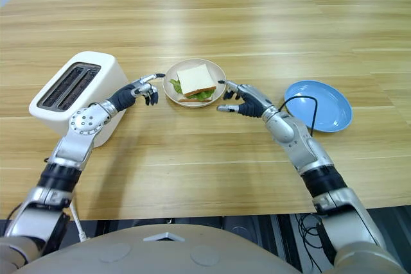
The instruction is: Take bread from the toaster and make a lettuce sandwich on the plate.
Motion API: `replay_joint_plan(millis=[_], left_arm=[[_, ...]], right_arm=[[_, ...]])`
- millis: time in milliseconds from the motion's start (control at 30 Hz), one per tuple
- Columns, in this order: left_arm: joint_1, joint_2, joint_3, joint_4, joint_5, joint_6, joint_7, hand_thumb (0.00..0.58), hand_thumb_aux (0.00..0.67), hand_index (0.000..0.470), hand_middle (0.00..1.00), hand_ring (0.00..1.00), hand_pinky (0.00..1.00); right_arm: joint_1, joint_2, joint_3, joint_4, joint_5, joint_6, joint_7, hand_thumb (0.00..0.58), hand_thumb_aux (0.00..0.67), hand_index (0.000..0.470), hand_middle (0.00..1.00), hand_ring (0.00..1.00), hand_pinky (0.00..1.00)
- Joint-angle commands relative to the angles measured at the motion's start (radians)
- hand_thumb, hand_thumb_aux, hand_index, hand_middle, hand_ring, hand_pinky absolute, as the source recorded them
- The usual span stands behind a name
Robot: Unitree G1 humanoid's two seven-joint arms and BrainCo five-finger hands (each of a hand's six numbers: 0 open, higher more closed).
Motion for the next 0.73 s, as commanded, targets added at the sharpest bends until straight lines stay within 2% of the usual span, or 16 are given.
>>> replay_joint_plan(millis=[33,67,167,333,533,733], left_arm=[[0.145,-0.144,-0.036,-0.179,-0.068,0.121,0.109,0.000,0.000,0.000,0.00,0.00,0.00],[0.179,-0.188,-0.048,-0.181,-0.104,0.144,0.110,0.000,0.000,0.000,0.00,0.00,0.00],[0.213,-0.269,-0.025,-0.108,-0.093,0.103,0.180,0.000,0.000,0.000,0.00,0.00,0.00],[0.185,-0.318,0.055,0.068,-0.062,-0.052,0.283,0.000,0.000,0.000,0.00,0.00,0.00],[0.165,-0.315,0.079,0.199,-0.028,-0.188,0.326,0.000,0.000,0.000,0.00,0.00,0.00],[0.145,-0.308,0.099,0.260,-0.018,-0.246,0.351,0.000,0.000,0.000,0.00,0.00,0.00]], right_arm=[[0.127,0.126,-0.108,-0.170,0.224,0.098,-0.024,0.000,0.000,0.000,0.00,0.00,0.00],[0.156,0.177,-0.129,-0.186,0.279,0.116,-0.033,0.000,0.000,0.000,0.00,0.00,0.00],[0.207,0.307,-0.166,-0.152,0.369,0.101,-0.054,0.000,0.000,0.000,0.00,0.00,0.00],[0.243,0.430,-0.168,-0.028,0.387,0.081,-0.059,0.000,0.000,0.000,0.00,0.00,0.00],[0.215,0.482,-0.188,0.095,0.413,0.090,-0.031,0.000,0.000,0.000,0.00,0.00,0.00],[0.200,0.471,-0.187,0.125,0.385,0.075,-0.017,0.000,0.000,0.000,0.00,0.00,0.00]])
